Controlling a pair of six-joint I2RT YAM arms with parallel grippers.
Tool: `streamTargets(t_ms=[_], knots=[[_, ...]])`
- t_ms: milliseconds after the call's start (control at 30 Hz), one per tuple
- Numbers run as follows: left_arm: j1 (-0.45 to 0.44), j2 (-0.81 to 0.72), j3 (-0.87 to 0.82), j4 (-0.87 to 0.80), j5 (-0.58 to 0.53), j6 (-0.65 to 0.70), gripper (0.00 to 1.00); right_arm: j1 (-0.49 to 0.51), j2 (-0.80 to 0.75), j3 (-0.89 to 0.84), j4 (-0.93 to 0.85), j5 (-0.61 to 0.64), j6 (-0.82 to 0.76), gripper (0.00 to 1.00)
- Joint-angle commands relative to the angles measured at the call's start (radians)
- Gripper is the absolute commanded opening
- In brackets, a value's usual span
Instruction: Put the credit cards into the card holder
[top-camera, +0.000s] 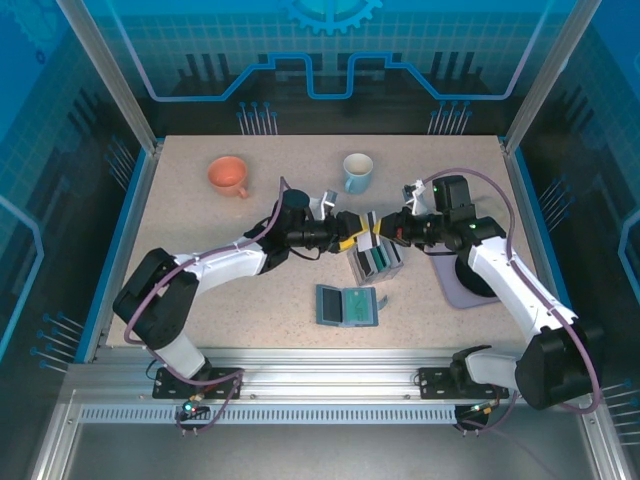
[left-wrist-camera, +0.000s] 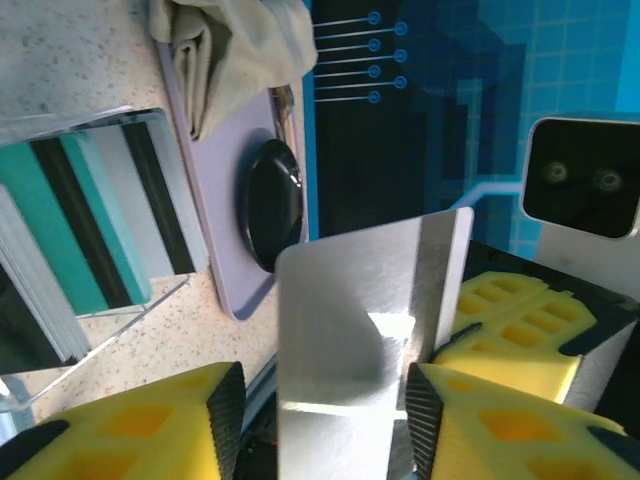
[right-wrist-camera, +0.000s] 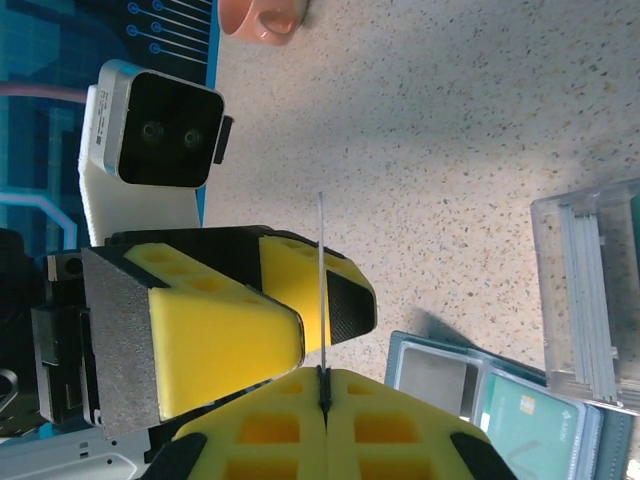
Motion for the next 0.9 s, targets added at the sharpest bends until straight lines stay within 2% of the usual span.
streamTargets(t_ms=[0,200,400,567,600,700,767,867], knots=[[0.002,0.002,0.004,0.054,0.043,-0.006,0.37,-0.014,0.002,-0.016,0.02,-0.041,0.017,0.04],[0.002,0.0,0.018,0.017,0.052,0.04,0.18,-0.025,0.02,-0.029,0.074,-0.144,0.03,0.09],[0.001,0.024,0.036,0.012,0.095,0.064,0.15,-0.04,0.037,-0.017,0.096,-0.227,0.028,0.14],[0.002,0.033,0.041,-0.017,0.103,0.079,0.16,-0.059,0.031,-0.017,0.066,-0.212,0.003,0.04],[0.003,0.03,0.041,-0.038,0.097,0.087,0.18,-0.062,0.029,-0.015,0.045,-0.198,-0.01,0.02],[0.002,-0.008,0.03,-0.162,0.025,0.13,0.37,-0.061,0.004,-0.005,-0.071,-0.067,-0.066,0.02],[0.002,-0.046,0.018,-0.303,-0.058,0.173,0.51,-0.045,-0.028,-0.015,-0.131,0.048,-0.098,0.02],[0.002,-0.12,-0.004,-0.523,-0.204,0.238,0.58,0.006,-0.087,-0.061,-0.191,0.232,-0.106,0.04]])
